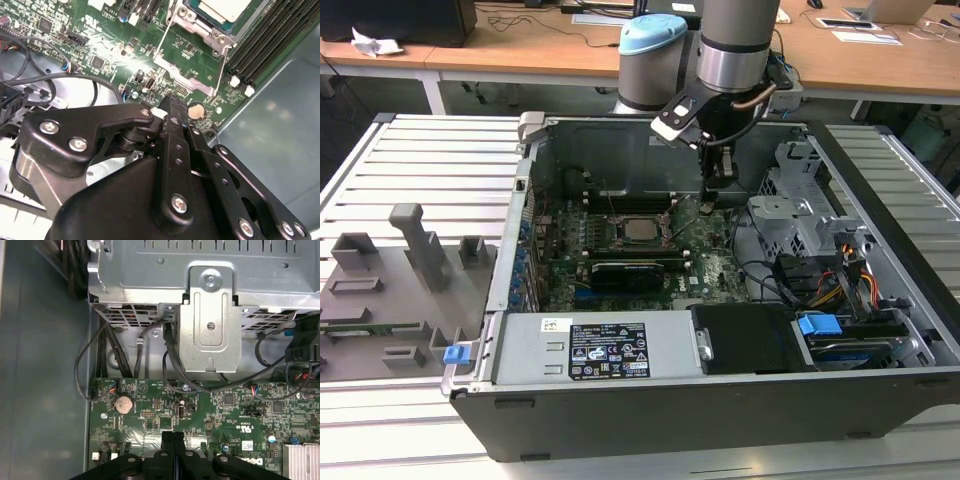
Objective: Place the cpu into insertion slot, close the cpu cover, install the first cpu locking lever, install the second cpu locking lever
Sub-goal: 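Close the cpu cover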
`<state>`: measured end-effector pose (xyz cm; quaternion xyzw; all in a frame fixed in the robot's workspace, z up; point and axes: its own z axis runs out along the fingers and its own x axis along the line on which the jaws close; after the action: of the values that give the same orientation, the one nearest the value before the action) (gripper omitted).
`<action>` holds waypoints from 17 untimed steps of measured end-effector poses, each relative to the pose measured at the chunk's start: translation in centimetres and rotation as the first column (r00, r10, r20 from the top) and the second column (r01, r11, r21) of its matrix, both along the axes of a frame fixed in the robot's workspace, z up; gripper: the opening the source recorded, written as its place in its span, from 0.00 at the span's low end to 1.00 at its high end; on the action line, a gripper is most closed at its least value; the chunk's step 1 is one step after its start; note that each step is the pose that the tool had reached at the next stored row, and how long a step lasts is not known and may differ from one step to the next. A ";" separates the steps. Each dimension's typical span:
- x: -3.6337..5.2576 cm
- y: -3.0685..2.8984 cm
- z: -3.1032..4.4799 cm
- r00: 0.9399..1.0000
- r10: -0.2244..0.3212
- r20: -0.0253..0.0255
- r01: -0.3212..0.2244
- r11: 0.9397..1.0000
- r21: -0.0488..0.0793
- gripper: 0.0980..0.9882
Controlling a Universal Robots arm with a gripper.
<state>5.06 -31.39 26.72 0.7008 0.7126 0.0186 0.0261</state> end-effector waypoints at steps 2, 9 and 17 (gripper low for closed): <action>0.00 0.00 -0.45 1.000 0.001 -0.003 -0.001 1.000 0.000 0.01; -0.07 0.00 -1.25 1.000 0.004 -0.008 -0.004 1.000 0.000 0.01; -0.96 0.00 -1.26 1.000 0.004 -0.008 -0.004 1.000 0.000 0.01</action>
<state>4.10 -31.39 25.46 0.6994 0.7141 0.0158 0.0231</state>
